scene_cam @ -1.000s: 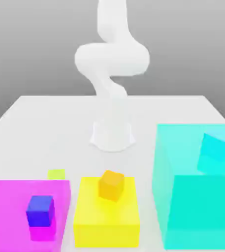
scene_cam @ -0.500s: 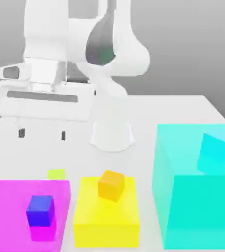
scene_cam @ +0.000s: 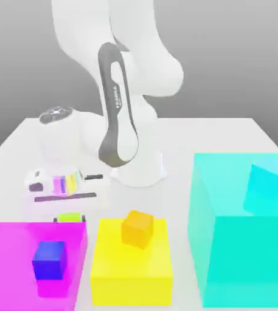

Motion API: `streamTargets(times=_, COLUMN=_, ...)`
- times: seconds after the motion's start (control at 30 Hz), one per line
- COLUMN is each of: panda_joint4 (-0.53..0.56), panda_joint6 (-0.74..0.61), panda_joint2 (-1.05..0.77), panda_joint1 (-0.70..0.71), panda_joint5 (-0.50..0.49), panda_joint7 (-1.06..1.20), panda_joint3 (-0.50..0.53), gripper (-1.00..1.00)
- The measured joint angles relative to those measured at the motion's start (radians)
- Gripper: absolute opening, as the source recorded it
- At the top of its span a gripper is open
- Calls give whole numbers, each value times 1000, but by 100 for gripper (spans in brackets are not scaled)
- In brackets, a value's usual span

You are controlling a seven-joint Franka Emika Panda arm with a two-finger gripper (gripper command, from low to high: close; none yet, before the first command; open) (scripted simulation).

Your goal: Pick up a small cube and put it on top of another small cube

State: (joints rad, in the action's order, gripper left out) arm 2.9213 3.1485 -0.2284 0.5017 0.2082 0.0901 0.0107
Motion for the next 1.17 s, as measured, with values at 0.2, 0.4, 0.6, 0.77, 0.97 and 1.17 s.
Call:
streamTargets(times=0.2, panda_joint4=18, panda_joint6=-72, panda_joint2=88, panda_joint1=-61, panda_joint5=-81, panda_joint7=-61, panda_joint3=82, gripper=-100)
streamTargets(times=0.4, panda_joint4=41, panda_joint6=-247, panda_joint2=289, panda_joint1=-62, panda_joint5=-242, panda_joint7=-188, panda_joint3=124, gripper=-100)
streamTargets(times=0.6, panda_joint4=-142, panda_joint6=-431, panda_joint2=289, panda_joint1=-110, panda_joint5=-209, panda_joint7=-352, panda_joint3=79, gripper=-100)
streamTargets(times=0.77, panda_joint4=-316, panda_joint6=-585, panda_joint2=269, panda_joint1=-155, panda_joint5=-202, panda_joint7=-520, panda_joint3=53, gripper=-100)
streamTargets(times=0.97, panda_joint4=-473, panda_joint6=-679, panda_joint2=207, panda_joint1=-219, panda_joint5=-199, panda_joint7=-683, panda_joint3=40, gripper=-100)
streamTargets(times=1.17, panda_joint4=-463, panda_joint6=-582, panda_joint2=119, panda_joint1=-213, panda_joint5=-191, panda_joint7=-685, panda_joint3=49, gripper=100)
